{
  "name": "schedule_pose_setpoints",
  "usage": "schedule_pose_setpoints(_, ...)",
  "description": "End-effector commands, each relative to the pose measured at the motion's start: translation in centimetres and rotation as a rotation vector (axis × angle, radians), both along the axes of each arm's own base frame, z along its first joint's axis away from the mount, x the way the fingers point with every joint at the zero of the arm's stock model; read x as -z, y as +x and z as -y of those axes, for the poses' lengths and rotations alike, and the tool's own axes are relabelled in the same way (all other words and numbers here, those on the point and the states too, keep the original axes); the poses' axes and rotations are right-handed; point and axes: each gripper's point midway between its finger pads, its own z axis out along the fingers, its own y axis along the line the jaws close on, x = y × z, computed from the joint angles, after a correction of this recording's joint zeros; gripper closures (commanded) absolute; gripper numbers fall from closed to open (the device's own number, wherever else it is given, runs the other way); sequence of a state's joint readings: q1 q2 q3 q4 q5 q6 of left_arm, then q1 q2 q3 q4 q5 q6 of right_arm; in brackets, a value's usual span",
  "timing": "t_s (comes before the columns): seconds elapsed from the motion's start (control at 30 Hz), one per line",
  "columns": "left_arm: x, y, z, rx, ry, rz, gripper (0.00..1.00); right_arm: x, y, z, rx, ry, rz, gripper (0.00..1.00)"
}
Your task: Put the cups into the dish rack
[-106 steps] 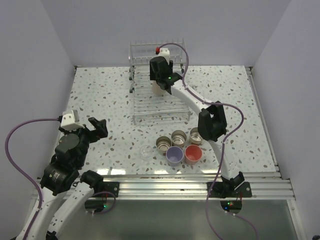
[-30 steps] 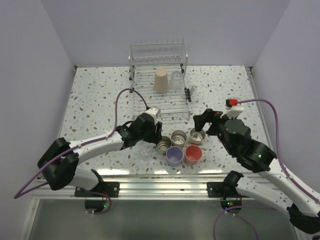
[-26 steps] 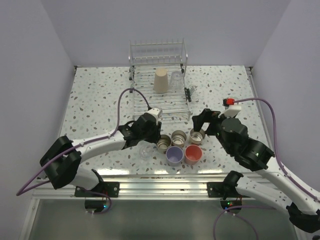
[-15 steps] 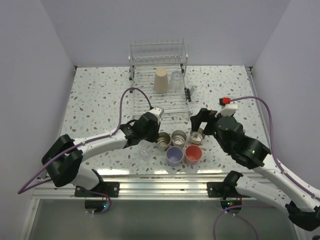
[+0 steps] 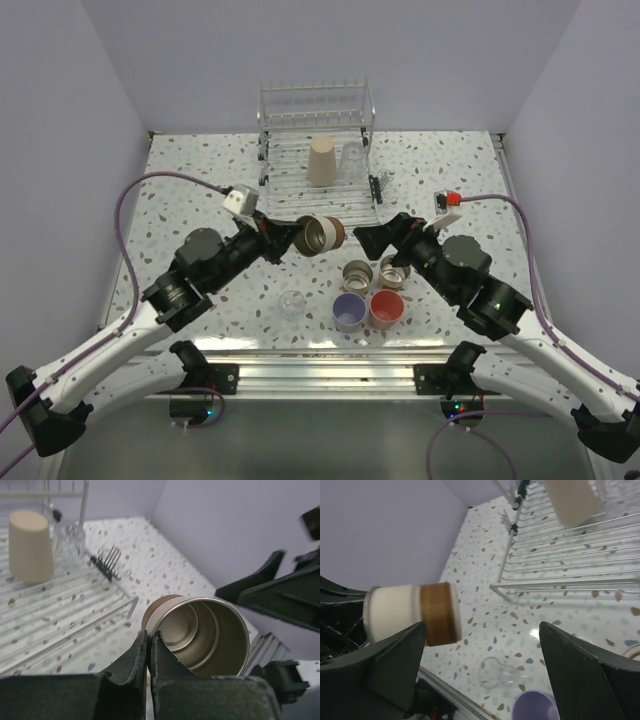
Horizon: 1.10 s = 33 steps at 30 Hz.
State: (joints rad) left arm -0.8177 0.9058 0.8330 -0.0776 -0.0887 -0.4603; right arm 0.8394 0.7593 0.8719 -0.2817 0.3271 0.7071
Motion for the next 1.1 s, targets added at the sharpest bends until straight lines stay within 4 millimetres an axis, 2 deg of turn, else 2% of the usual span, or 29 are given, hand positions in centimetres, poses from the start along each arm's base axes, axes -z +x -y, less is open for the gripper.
schedule_pose_setpoints(0.0,-7.1,-2.3,-0.2,0.096,-0.280,0.214,1.00,-4.0,-1.6,-2.9,-0.137,0.342,0.071,0.02)
schedule_pose_setpoints(0.03,-7.5,-2.5,-0.5,0.094,-0.298,0.229,1.00,-6.0,-2.0,-3.2,-0.162,0.471,0.099,0.02)
schedule_pose_setpoints(0.07,-7.6,-3.1,-0.9,0.099,-0.318,0.241,1.00,-6.3,-2.2,-3.3,-0.178,0.521,0.099,0.02)
schedule_pose_setpoints(0.1,-8.5,-3.4,-1.2,0.103,-0.355,0.269,1.00,-5.5,-2.2,-3.8,-0.189,0.548,0.076,0.02)
schedule_pose_setpoints(0.13,-8.8,-4.0,-1.2,0.124,-0.378,0.288,1.00,-6.6,-2.7,-4.2,-0.225,0.622,0.075,0.02)
schedule_pose_setpoints(0.17,-8.5,-4.6,-1.6,0.133,-0.400,0.303,1.00,-6.6,-2.7,-4.6,-0.243,0.644,0.064,0.02)
schedule_pose_setpoints(0.2,-9.7,-5.2,-2.0,0.146,-0.457,0.342,1.00,-6.0,-2.6,-5.4,-0.259,0.652,0.038,0.02)
schedule_pose_setpoints(0.23,-8.8,-5.6,-1.9,0.166,-0.466,0.343,1.00,-6.7,-2.8,-5.8,-0.292,0.701,0.029,0.02)
schedule_pose_setpoints(0.27,-10.2,-6.4,-2.5,0.176,-0.522,0.389,1.00,-6.6,-2.9,-6.2,-0.306,0.717,0.014,0.02)
schedule_pose_setpoints(0.3,-10.2,-6.7,-2.7,0.184,-0.542,0.399,1.00,-6.0,-2.6,-6.8,-0.313,0.723,-0.012,0.02)
schedule_pose_setpoints(0.33,-9.6,-6.8,-2.8,0.186,-0.551,0.398,1.00,-6.5,-2.7,-6.9,-0.327,0.770,-0.022,0.02)
schedule_pose_setpoints(0.37,-10.5,-7.4,-3.3,0.191,-0.592,0.432,1.00,-6.4,-2.7,-7.2,-0.337,0.784,-0.032,0.02)
schedule_pose_setpoints(0.4,-10.4,-7.4,-3.4,0.189,-0.600,0.435,1.00,-5.9,-2.6,-7.4,-0.338,0.799,-0.054,0.02)
schedule_pose_setpoints(0.57,-10.6,-7.9,-3.8,0.194,-0.629,0.464,1.00,-6.0,-2.8,-6.9,-0.338,0.864,-0.054,0.02)
schedule_pose_setpoints(0.8,-10.2,-7.3,-4.2,0.156,-0.655,0.467,1.00,-6.0,-3.2,-7.3,-0.368,0.926,-0.107,0.02)
schedule_pose_setpoints(1.07,-9.9,-6.7,-3.7,0.157,-0.701,0.458,1.00,-7.3,-4.0,-7.5,-0.402,0.975,-0.101,0.02)
